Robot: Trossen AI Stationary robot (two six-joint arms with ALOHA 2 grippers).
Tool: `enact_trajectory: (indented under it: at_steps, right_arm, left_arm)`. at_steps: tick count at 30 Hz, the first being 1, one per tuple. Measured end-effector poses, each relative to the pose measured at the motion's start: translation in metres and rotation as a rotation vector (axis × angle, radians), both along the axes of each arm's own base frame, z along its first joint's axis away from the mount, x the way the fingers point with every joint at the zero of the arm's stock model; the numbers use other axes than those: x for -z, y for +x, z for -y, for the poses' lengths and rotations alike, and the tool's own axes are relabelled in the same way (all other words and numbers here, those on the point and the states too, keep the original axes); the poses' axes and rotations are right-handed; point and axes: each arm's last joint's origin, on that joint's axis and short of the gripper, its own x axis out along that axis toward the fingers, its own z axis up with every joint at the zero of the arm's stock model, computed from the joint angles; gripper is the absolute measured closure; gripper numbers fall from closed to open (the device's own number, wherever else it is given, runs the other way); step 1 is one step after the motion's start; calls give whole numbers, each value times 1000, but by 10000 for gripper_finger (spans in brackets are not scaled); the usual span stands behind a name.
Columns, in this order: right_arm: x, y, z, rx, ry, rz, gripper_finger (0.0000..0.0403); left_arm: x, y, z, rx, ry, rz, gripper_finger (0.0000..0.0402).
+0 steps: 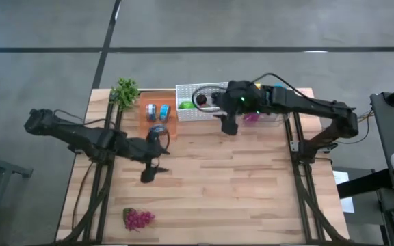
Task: Pick & Place Food Item
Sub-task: Put the purple grapes into the white bin
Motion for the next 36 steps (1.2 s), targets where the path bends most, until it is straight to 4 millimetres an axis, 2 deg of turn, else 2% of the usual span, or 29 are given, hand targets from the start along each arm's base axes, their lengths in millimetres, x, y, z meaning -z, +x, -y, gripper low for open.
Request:
enact_trajectory:
  at_steps: [8,16,25,36]
  right_arm:
    - [6,-13,-48,-151,-7,38,156]
    - [14,-31,-79,-250,13,51,154]
    - [19,-41,-87,-238,61,116,168]
    - [24,-41,-86,-235,62,114,158]
  left_arm:
    - [2,-19,52,226,-23,-23,91]
    - [24,-24,92,216,-88,-139,101]
    - [64,-22,130,218,-114,-296,97]
    - [90,-22,149,198,-182,-412,82]
